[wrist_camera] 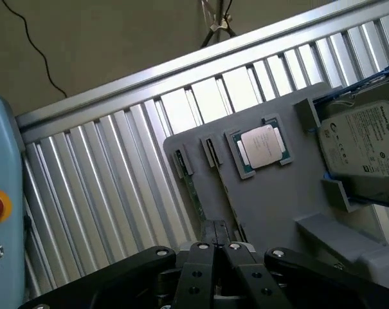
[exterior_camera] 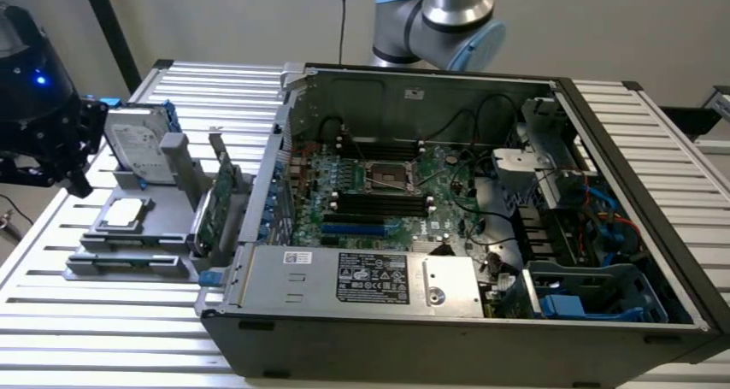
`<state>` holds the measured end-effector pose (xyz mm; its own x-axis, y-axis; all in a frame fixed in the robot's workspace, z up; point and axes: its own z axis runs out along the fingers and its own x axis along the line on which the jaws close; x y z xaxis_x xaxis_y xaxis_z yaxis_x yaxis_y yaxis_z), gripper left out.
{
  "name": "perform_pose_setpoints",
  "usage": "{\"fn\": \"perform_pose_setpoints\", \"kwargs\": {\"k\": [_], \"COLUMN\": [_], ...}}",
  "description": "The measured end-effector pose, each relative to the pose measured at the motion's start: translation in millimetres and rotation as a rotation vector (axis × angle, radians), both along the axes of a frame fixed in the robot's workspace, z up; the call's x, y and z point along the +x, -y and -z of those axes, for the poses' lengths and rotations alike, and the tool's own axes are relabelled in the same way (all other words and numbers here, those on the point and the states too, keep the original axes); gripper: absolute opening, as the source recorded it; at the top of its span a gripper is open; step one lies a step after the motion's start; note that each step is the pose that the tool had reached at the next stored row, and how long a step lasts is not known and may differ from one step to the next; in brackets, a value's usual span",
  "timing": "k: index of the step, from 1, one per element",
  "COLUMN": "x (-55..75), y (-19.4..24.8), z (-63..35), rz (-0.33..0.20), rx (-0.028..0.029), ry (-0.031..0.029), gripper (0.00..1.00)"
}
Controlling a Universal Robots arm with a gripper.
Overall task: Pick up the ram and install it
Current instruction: 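Pick up the ram and move it above insertion slot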
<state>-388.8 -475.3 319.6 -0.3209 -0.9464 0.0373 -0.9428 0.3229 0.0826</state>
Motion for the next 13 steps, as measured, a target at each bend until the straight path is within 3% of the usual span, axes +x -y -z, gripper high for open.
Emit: {"fn": "perform_pose_setpoints", "kwargs": {"k": [4, 5, 7, 9, 11, 13], "x": [0.0, 0.0, 0.0, 0.0, 0.0, 0.0], "y": [-0.5, -0.5, -0.6, -0.6, -0.5, -0.5], "z": [0.0, 0.0, 0.0, 0.0, 0.0, 0.0], "rz": [-0.047, -0.059, -0.079, -0.096, -0.113, -0.124], "rx": [0.0, -0.0001, -0.0004, -0.001, -0.0016, -0.0018], "ry": [0.003, 0.0061, 0.0196, 0.0407, 0.0576, 0.0666], "gripper": [0.11, 0.11, 0.11, 0.11, 0.11, 0.11]}}
